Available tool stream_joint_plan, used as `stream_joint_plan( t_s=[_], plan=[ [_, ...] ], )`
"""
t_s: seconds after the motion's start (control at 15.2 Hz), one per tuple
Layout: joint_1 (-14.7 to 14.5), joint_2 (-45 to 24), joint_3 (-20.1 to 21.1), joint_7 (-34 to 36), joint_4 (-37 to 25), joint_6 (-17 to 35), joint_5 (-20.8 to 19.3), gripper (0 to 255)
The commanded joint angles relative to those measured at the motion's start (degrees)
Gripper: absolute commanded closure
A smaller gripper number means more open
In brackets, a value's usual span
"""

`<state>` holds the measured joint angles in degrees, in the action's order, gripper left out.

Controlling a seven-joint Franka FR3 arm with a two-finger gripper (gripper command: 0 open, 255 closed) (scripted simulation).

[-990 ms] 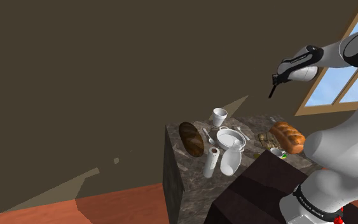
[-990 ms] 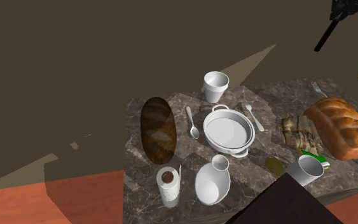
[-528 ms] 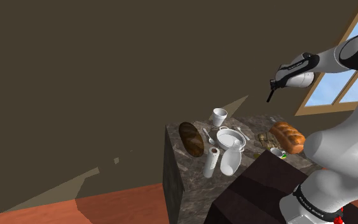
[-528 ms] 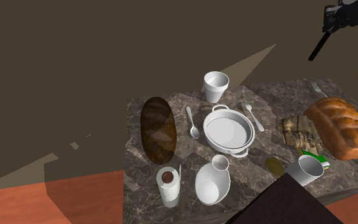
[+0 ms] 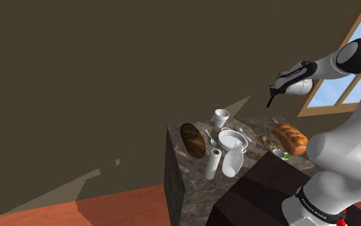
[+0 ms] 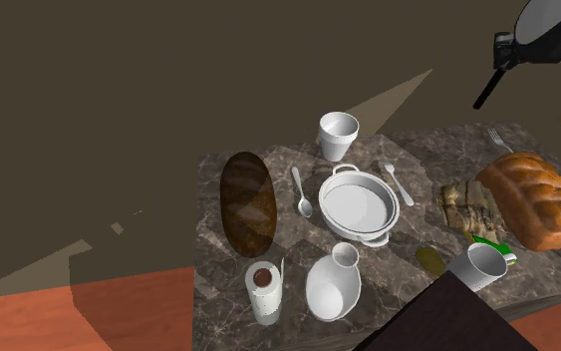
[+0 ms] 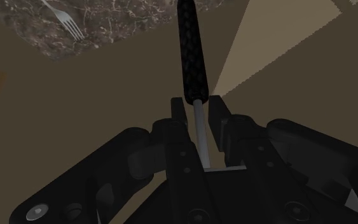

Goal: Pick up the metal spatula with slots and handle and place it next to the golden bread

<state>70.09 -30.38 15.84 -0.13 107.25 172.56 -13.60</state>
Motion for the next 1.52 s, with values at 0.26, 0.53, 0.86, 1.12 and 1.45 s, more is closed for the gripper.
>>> stream_joint_plan(
  t_s=[0.26, 0.53, 0.86, 1.12, 1.45],
  plan=[
    [-1.61, -3.21, -2.12, 0.80, -0.12, 3.32, -1.02, 255],
    [-2.77, -5.47, -3.56, 1.27, -0.44, 5.41, -1.51, 255],
    [-4.16, -8.44, -5.28, 1.73, -1.13, 7.89, -1.91, 255],
    [-5.19, -10.94, -6.53, 1.98, -1.90, 9.77, -2.07, 255],
    [-6.36, -14.21, -7.93, 2.18, -3.14, 11.96, -2.12, 255]
  ],
)
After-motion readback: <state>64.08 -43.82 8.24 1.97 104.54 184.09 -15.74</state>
